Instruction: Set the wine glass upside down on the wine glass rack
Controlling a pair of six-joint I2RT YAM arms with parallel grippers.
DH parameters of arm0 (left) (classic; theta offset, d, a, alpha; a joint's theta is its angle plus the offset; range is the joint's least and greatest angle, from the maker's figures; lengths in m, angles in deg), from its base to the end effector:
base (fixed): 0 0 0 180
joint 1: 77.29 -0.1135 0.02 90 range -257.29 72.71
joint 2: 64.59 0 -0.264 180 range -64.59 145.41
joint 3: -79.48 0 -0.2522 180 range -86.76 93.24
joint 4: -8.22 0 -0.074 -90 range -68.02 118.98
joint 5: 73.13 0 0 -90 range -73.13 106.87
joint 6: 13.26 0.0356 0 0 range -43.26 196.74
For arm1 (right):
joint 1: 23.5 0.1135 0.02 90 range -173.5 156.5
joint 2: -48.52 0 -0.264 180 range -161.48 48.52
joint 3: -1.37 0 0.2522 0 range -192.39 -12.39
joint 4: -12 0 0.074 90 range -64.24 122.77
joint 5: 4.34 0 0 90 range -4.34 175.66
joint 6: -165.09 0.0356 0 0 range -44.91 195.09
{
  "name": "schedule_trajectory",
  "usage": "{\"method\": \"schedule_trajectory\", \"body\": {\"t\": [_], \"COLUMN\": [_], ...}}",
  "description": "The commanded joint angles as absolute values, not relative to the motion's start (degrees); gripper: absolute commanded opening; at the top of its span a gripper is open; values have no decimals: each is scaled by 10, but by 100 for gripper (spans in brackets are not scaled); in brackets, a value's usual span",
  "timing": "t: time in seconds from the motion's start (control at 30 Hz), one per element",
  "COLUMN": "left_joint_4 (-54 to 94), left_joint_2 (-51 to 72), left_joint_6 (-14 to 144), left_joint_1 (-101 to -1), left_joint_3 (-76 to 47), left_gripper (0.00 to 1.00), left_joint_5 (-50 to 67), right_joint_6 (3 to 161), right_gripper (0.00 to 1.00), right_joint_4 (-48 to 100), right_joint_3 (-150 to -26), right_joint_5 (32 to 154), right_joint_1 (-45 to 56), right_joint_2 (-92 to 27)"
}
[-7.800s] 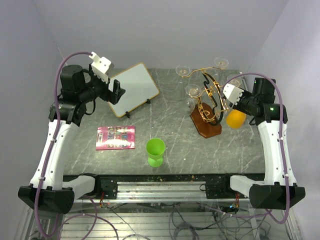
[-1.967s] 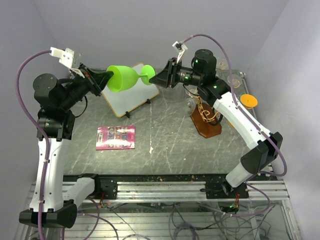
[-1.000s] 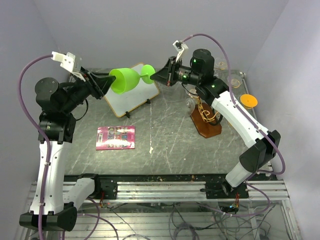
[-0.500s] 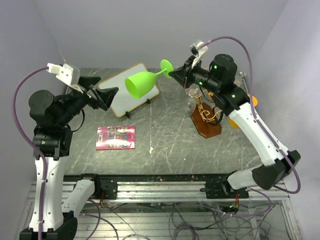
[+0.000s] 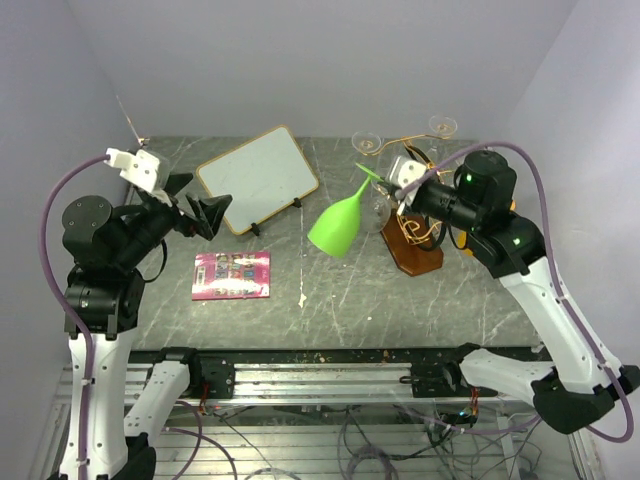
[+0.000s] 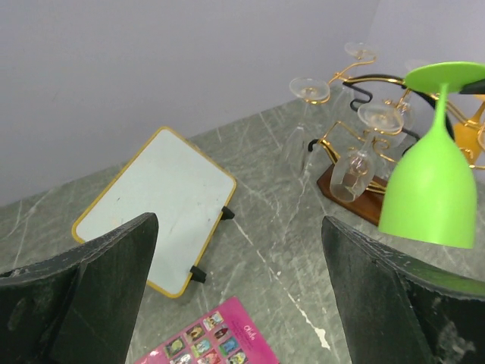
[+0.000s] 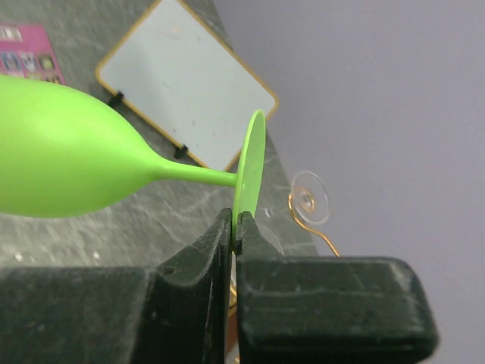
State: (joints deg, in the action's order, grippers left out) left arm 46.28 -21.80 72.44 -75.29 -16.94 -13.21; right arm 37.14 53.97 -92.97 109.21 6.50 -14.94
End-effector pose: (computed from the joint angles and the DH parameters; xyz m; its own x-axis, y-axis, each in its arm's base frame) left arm 0.1212 -0.0221 0.4626 0.0077 -0.0652 -0.9978 0.5326 0.8448 -0.0511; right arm 0.1861 0.1239 0.4586 0.3593 -0.4435 -0.8211 -0.7316 0.4123 -0.5429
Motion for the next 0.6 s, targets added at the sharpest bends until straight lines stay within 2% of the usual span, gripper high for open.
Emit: {"method": "schedule_trajectory", "body": {"t": [0.0,0.57], "left_joint_4": [499,516], "left_joint_2": [-220,-199], "left_joint_6": [763,790], "left_joint_1": [-757,-757], "left_joint_3": [-171,-179], "left_gripper": [99,99], "left_joint_5": [-114,-160], "right_joint_6": [212,114], "right_gripper": [0,0], "right_joint_4": [605,629], "right_joint_3": [-902,-860], "right_joint_5": [1053,968], "right_joint_1": [60,57], "right_joint_2": [-118,-104]}}
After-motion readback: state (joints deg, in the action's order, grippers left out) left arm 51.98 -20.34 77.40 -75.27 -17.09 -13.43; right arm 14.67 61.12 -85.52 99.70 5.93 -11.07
